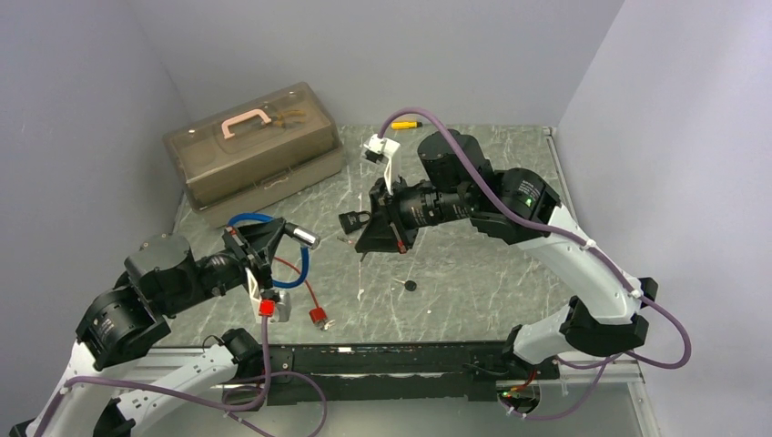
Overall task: Unlock with the key
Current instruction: Pick up the lock from the center of the board, then unlock the lock.
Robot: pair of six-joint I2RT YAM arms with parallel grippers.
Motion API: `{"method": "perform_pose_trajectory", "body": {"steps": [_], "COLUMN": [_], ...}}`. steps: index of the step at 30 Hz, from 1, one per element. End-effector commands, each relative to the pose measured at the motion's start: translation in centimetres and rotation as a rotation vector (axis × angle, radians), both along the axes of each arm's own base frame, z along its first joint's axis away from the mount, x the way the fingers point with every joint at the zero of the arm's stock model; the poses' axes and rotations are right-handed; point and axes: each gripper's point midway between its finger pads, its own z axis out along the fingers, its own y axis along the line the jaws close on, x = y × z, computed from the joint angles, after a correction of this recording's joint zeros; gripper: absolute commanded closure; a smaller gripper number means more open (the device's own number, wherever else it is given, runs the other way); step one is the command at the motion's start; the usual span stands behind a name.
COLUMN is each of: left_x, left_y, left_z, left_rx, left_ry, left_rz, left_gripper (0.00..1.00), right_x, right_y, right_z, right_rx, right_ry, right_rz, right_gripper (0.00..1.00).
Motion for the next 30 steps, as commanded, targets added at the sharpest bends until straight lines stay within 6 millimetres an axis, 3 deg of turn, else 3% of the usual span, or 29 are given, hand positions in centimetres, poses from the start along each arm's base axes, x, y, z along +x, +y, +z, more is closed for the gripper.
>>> {"method": "perform_pose_trajectory", "body": {"steps": [1,21,30], "left_x": [0.2,0.5,0.0], "left_y": [0.3,-1.2,-1.2], "left_z": [1.6,1.9,1.6], "left_rx": [-0.025,-0.09,-0.075], "left_ry": [-0.089,-0.068,-0.067], "left_rz": [0.007,-0.038,-0.058], "left_gripper": [1.0,1.0,1.0], "right_x": [-1.5,-0.8,-0.2], "right_y": [-0.6,1.1,1.9], "right_z": [2.0,-1.7,-1.4], "right_rx": [0.041,-0.032,-0.005], "right_ry": [-0.014,0.052,0.066], "right_rz": [0.075,0.082,0.072], "right_gripper": [1.0,1.0,1.0]}}
